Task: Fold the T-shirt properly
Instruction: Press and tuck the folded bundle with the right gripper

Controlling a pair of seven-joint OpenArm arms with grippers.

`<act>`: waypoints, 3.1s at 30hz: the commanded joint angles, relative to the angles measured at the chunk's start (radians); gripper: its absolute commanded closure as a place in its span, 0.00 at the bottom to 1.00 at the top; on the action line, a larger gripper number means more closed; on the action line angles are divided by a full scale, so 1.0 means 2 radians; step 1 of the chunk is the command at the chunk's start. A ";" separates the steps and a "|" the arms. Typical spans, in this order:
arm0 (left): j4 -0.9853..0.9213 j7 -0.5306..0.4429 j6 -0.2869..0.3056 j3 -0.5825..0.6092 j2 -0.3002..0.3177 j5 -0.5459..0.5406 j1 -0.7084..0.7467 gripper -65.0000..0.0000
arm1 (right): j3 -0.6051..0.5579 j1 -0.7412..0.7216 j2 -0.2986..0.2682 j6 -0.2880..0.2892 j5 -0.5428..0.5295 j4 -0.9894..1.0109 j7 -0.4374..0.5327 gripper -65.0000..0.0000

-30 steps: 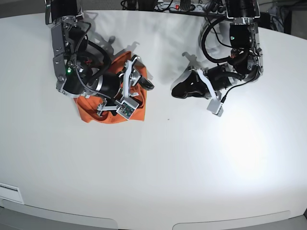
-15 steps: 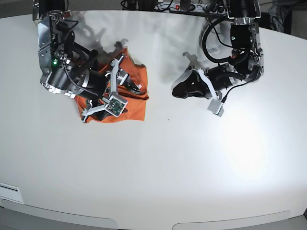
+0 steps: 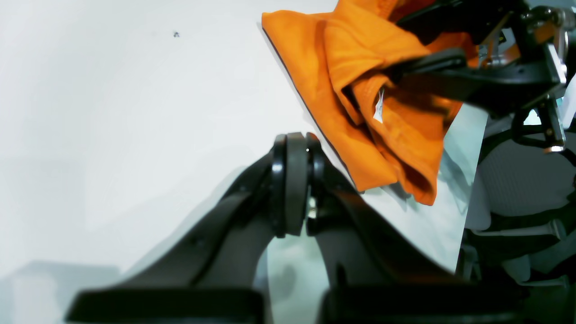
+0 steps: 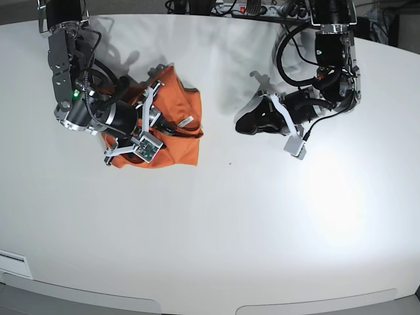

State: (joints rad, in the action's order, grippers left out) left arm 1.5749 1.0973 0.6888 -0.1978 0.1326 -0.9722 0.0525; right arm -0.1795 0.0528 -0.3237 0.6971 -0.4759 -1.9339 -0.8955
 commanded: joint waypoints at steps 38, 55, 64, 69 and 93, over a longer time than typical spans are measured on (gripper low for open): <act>0.009 -0.002 0.005 -0.001 0.002 -0.042 0.027 1.00 | 0.003 -0.122 0.128 0.000 -0.112 0.051 -0.067 0.38; 0.009 -0.002 0.005 0.001 0.011 -0.044 0.027 1.00 | 0.051 0.033 0.027 0.000 -0.249 -0.079 -0.155 0.39; 0.009 0.002 0.005 0.001 0.011 -0.070 0.027 1.00 | 0.051 0.083 0.027 0.000 -0.178 -0.078 -0.113 0.46; 0.009 0.002 0.005 0.000 0.011 -0.070 0.027 1.00 | 0.050 0.093 0.027 0.000 -0.100 -0.064 -0.054 0.46; 0.009 0.002 0.005 0.001 0.011 -0.070 0.026 1.00 | 0.014 0.090 0.029 0.000 -0.104 -0.035 -0.033 1.00</act>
State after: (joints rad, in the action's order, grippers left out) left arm 1.5749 1.1126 0.6888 -0.1959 0.1497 -1.0847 0.1162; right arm -0.1547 0.2436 -0.2630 0.6926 -0.6609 -1.9854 -0.9878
